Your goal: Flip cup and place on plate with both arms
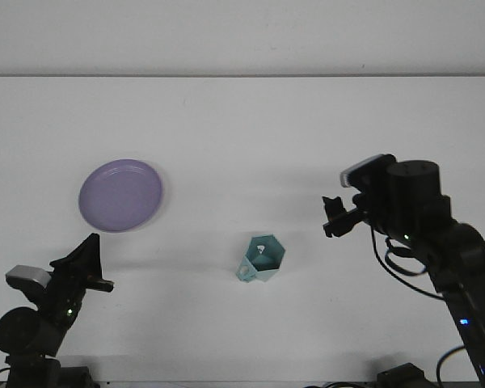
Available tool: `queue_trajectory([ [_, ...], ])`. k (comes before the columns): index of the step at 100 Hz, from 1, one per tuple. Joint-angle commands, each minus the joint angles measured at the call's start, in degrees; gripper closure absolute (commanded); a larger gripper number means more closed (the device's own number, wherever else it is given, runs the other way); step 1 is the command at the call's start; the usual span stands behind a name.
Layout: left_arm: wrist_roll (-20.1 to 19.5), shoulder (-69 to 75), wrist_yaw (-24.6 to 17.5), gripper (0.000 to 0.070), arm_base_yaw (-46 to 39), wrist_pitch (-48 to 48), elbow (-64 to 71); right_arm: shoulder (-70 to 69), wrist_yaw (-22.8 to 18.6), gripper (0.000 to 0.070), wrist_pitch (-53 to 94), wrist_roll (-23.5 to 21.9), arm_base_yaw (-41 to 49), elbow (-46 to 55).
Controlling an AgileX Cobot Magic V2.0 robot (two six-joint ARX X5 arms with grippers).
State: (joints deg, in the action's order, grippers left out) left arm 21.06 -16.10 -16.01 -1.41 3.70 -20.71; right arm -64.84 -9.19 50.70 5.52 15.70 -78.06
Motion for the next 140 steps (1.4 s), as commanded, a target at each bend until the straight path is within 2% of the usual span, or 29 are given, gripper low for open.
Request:
queue_trajectory([
  [1,-0.6,-5.1,-2.4,0.0687,0.7,-0.6,-5.4,4.1,0.0,0.0225,-6.1,-1.3,-2.3,6.6],
  [19,-6.8,-20.2,-6.6,0.0687,4.6,-9.8,-21.3,16.2,0.1,0.0225,-17.4,-2.8,-8.5,21.7],
  [42,-13.1,-37.1,-6.8,0.0687,13.0,-24.5,-40.8,28.2,0.2,0.0229,-27.2,-4.1,-12.7,34.8],
  [71,-17.4,-53.9,-6.8,0.0684,23.8,-38.8,-59.7,37.7,0.3,0.023,-31.4,-5.4,-15.0,44.3],
  [83,-17.4,-59.2,-6.8,0.0678,27.4,-41.8,-64.5,39.3,0.2,0.023,-31.2,-5.5,-15.0,45.2],
  [88,-17.6,-61.3,-6.8,0.0614,28.8,-43.0,-66.2,39.4,0.2,0.023,-31.0,-5.5,-15.0,45.3],
  [91,-17.8,-62.6,-6.8,0.0538,29.6,-43.9,-67.1,39.4,0.2,0.023,-31.0,-5.5,-15.0,45.3],
  [92,-18.1,-63.4,-6.8,0.048,30.0,-44.5,-67.7,39.4,0.2,0.0229,-30.9,-5.5,-15.0,45.3],
  [94,-18.3,-63.8,-6.8,0.045,30.2,-44.8,-68.0,39.4,0.2,0.023,-30.9,-5.5,-15.0,45.3],
  [95,-18.5,-64.4,-6.8,0.0408,30.6,-45.2,-68.4,39.4,0.2,0.023,-30.9,-5.5,-15.0,45.3],
  [99,-18.8,-66.0,-6.8,0.0313,31.4,-46.6,-69.4,39.4,0.2,0.023,-31.0,-5.5,-15.0,45.3],
  [102,-18.8,-67.1,-6.8,0.0273,32.0,-47.6,-70.1,39.4,0.2,0.0229,-31.0,-5.5,-15.0,45.3],
  [140,-19.4,-84.9,-6.2,0.0265,38.6,-64.2,-82.4,39.4,0.2,0.0229,-31.0,-5.5,-14.9,45.3],
])
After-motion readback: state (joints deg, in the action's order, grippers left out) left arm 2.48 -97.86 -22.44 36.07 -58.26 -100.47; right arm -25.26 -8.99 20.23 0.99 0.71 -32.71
